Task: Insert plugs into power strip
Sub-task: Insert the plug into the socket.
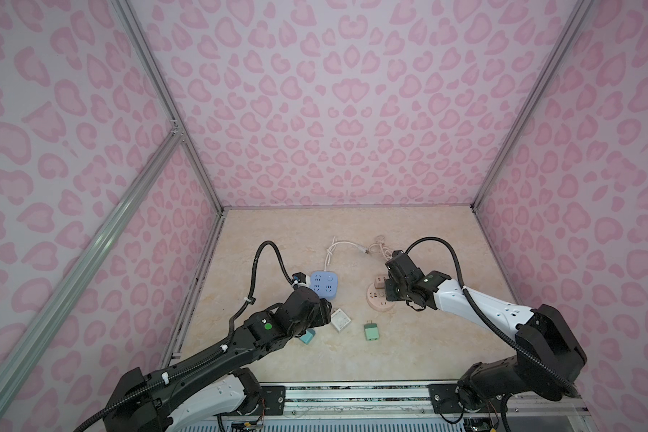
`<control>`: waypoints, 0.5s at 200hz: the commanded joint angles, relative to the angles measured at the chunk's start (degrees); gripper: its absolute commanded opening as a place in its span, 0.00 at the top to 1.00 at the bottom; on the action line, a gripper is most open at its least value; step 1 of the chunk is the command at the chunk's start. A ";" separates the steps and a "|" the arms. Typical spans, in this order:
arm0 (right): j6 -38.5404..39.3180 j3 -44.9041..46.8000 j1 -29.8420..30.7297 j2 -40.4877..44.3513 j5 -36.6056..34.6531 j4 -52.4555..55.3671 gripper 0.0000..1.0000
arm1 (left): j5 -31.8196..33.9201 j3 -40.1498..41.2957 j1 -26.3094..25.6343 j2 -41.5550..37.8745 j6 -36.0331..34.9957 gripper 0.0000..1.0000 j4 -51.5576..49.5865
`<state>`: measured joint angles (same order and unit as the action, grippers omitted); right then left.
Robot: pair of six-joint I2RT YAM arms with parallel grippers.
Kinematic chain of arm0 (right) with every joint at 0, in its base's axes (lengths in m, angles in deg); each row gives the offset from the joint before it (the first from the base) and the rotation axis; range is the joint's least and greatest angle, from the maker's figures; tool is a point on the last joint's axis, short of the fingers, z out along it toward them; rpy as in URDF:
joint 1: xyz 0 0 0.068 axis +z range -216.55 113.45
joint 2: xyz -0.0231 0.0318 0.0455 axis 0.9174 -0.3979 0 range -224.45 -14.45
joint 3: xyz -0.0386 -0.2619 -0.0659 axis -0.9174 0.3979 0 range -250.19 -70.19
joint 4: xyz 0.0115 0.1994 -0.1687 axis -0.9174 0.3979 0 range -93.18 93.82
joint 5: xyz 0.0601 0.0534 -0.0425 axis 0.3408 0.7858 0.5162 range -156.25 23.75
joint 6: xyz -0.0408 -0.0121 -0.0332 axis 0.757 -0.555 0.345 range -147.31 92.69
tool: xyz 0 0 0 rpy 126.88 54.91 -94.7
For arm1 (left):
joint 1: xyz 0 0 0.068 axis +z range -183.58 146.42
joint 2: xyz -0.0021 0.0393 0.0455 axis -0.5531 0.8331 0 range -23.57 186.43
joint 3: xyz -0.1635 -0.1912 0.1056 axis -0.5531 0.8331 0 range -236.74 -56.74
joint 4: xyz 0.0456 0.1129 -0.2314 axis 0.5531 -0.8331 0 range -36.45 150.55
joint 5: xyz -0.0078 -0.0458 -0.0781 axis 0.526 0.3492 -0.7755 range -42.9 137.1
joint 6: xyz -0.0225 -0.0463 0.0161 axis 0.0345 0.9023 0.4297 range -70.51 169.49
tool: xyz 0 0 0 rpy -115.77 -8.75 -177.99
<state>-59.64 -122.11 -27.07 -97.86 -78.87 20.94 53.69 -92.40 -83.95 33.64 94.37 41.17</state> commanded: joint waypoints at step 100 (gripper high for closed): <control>-0.40 -2.89 1.38 -6.13 -4.42 7.39 1.00 | 0.62 0.72 0.18 0.91 -0.58 0.31 2.92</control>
<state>-59.64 -125.55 -25.71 -102.32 -82.78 24.05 53.69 -91.96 -83.89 34.60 94.35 42.29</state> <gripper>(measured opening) 0.221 0.688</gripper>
